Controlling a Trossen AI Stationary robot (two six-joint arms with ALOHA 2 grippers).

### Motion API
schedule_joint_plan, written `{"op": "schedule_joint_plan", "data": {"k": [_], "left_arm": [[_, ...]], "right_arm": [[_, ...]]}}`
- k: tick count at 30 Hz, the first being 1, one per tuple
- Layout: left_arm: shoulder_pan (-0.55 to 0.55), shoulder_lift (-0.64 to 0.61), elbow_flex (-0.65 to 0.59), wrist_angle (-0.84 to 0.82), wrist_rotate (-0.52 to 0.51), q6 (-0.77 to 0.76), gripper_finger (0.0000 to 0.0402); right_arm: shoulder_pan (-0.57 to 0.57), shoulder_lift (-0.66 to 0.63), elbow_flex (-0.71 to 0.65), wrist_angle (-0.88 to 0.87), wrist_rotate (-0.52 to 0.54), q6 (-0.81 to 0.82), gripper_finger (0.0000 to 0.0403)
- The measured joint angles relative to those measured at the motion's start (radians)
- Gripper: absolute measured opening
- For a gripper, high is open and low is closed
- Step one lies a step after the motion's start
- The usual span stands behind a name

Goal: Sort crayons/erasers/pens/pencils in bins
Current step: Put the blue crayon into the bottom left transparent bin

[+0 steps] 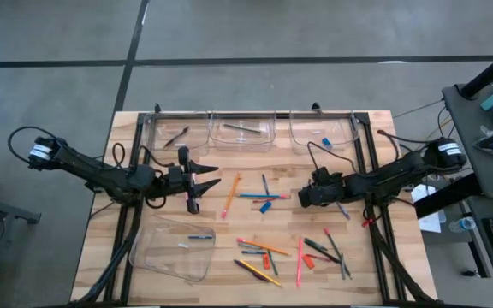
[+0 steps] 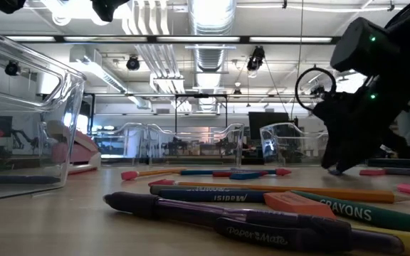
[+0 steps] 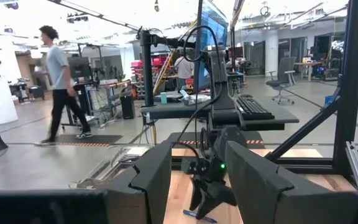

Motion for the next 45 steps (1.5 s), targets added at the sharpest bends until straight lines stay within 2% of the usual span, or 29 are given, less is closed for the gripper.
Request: {"op": "schedule_joint_plan", "data": {"k": [5, 9, 13, 21, 27, 41, 45], "left_arm": [[0.0, 0.0, -0.001, 0.0, 0.0, 0.0, 0.0138], [0.0, 0.0, -0.002, -0.001, 0.0, 0.0, 0.0138], [0.0, 0.0, -0.002, 0.0, 0.0, 0.001, 0.0138], [0.0, 0.0, -0.002, 0.001, 0.0, 0.001, 0.0138], [0.0, 0.0, -0.002, 0.001, -0.001, 0.001, 0.0138], [0.0, -0.001, 0.003, 0.002, -0.005, 0.037, 0.0138], [0.0, -0.001, 0.003, 0.002, -0.005, 0.046, 0.0138]], "right_arm": [[0.0, 0.102, 0.063, -0.006, 0.012, -0.021, 0.0191], [-0.002, 0.167, 0.13, -0.109, 0.015, 0.016, 0.0183], [-0.002, 0.222, 0.193, -0.199, 0.007, 0.032, 0.0156], [-0.002, 0.283, 0.266, -0.223, 0.0, -0.061, 0.0087], [-0.002, 0.263, 0.273, -0.217, -0.006, -0.106, 0.002], [-0.002, 0.165, 0.271, -0.19, -0.003, -0.19, 0.0013], [0.018, 0.121, 0.271, -0.053, -0.001, -0.261, 0.0013]]}}
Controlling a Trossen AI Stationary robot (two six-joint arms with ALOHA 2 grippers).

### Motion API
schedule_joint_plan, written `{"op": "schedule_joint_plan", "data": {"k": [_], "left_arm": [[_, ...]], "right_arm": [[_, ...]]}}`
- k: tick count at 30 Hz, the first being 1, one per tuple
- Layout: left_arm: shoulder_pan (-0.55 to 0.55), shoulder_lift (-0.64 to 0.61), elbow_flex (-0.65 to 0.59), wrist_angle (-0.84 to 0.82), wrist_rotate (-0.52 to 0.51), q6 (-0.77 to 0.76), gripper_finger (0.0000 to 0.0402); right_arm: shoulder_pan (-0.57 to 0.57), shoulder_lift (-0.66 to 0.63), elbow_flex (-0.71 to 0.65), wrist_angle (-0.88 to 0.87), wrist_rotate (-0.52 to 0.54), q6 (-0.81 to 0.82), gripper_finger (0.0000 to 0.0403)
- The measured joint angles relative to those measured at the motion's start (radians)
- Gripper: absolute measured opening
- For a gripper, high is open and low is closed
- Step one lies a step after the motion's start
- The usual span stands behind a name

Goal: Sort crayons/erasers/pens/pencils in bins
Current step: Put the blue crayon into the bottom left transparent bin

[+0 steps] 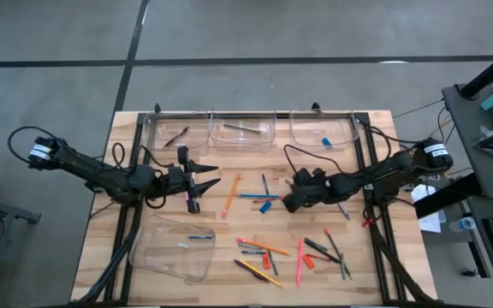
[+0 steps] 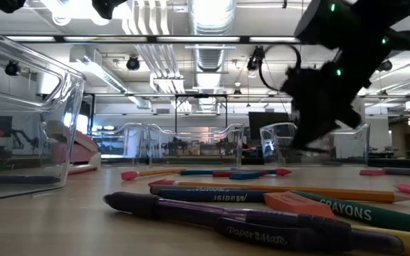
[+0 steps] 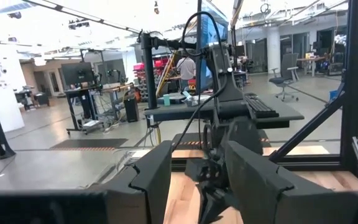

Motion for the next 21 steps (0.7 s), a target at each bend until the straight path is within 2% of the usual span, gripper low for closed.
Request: {"op": "schedule_joint_plan", "data": {"k": [7, 13, 16, 19, 21], "left_arm": [[0.0, 0.004, 0.001, -0.002, 0.0, -0.001, 0.0138], [0.0, 0.009, 0.0, -0.002, 0.008, -0.042, 0.0138], [0.0, 0.018, 0.0, 0.005, 0.009, -0.048, 0.0139], [0.001, 0.042, 0.0, -0.003, 0.045, -0.068, 0.0144], [0.009, 0.06, 0.008, -0.009, 0.125, -0.098, 0.0154]], "right_arm": [[0.058, -0.063, -0.002, 0.278, -0.003, -0.257, 0.0012], [0.105, -0.059, -0.002, 0.468, -0.005, -0.388, 0.0012], [0.112, -0.047, -0.002, 0.545, -0.052, -0.422, 0.0012], [0.113, -0.03, -0.003, 0.601, -0.104, -0.435, 0.0012], [0.115, -0.026, -0.001, 0.629, -0.11, -0.451, 0.0012]]}}
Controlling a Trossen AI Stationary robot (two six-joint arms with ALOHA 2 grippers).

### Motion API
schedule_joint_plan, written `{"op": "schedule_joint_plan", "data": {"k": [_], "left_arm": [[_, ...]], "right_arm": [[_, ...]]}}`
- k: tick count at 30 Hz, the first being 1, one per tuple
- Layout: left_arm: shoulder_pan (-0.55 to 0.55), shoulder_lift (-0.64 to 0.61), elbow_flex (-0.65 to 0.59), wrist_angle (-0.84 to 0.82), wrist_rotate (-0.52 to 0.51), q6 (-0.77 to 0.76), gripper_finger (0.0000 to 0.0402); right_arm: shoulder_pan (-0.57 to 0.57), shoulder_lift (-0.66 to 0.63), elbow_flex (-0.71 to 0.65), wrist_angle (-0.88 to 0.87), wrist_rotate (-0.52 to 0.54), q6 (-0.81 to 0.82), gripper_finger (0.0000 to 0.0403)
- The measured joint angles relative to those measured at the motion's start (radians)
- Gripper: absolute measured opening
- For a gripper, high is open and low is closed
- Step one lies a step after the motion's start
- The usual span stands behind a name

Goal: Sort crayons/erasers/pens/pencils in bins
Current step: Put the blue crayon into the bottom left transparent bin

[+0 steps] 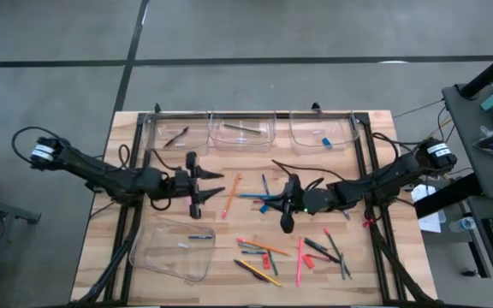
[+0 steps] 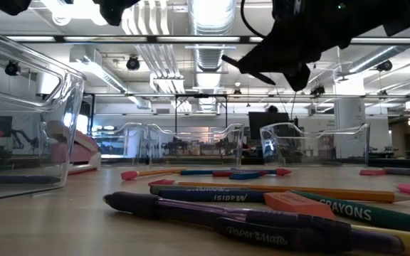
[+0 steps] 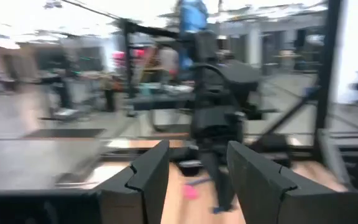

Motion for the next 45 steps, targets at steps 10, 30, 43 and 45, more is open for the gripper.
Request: {"op": "schedule_joint_plan", "data": {"k": [10, 30, 43, 45], "left_arm": [[0.029, 0.122, 0.08, -0.003, 0.17, -0.037, 0.0204], [0.122, 0.352, 0.261, -0.132, 0.348, -0.163, 0.0206], [0.122, 0.366, 0.269, -0.13, 0.396, -0.159, 0.0205], [0.122, 0.366, 0.269, -0.129, 0.396, -0.159, 0.0205]], "right_arm": [[0.009, -0.008, 0.0, 0.149, -0.124, -0.035, 0.0012], [0.006, -0.008, 0.041, 0.205, -0.172, -0.056, 0.0012], [0.006, -0.007, 0.064, 0.208, -0.172, -0.045, 0.0012], [0.006, -0.007, 0.078, 0.209, -0.172, -0.051, 0.0012]]}}
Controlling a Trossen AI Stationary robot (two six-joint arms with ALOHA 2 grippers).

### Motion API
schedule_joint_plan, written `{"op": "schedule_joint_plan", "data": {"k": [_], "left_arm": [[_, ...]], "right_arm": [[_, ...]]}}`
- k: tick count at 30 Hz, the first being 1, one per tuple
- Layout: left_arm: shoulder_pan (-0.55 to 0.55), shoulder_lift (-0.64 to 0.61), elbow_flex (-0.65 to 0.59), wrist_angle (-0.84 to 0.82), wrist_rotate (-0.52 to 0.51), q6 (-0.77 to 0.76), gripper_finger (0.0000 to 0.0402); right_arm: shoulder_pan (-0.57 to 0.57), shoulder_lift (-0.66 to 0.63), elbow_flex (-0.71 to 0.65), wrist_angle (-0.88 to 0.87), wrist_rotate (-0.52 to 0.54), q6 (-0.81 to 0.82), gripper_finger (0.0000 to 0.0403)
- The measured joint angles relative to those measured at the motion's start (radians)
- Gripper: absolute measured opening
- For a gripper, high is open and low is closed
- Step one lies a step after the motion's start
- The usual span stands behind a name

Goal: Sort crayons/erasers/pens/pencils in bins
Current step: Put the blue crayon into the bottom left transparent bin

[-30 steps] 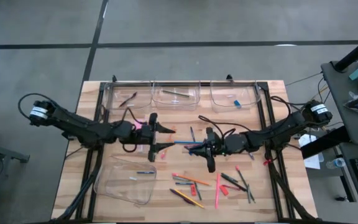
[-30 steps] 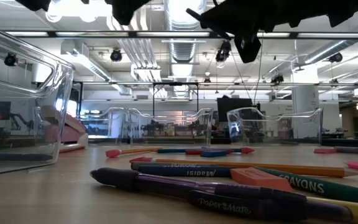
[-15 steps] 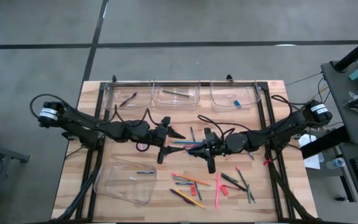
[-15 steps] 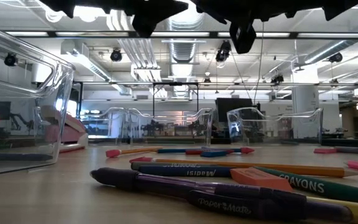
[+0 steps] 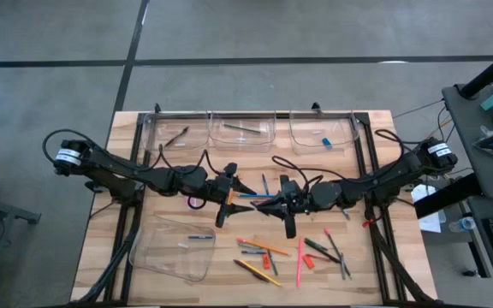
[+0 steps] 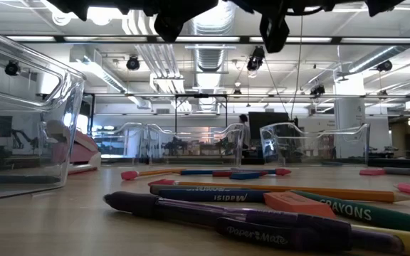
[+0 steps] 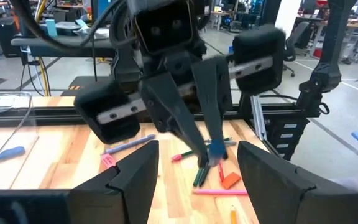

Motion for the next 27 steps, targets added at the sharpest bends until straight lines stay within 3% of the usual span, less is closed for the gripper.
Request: {"op": "schedule_joint_plan", "data": {"k": [15, 20, 27], "left_arm": [[0.0, 0.0, -0.003, 0.025, 0.002, 0.006, 0.0192], [0.0, 0.0, -0.005, 0.023, 0.011, 0.007, 0.0133], [0.001, 0.0, -0.002, -0.009, 0.017, 0.029, 0.0021]], "right_arm": [[-0.014, 0.0, 0.017, -0.031, 0.002, -0.037, 0.0012], [-0.014, 0.0, 0.017, -0.032, 0.002, -0.042, 0.0012], [-0.014, 0.0, 0.017, -0.044, 0.003, -0.05, 0.0013]]}}
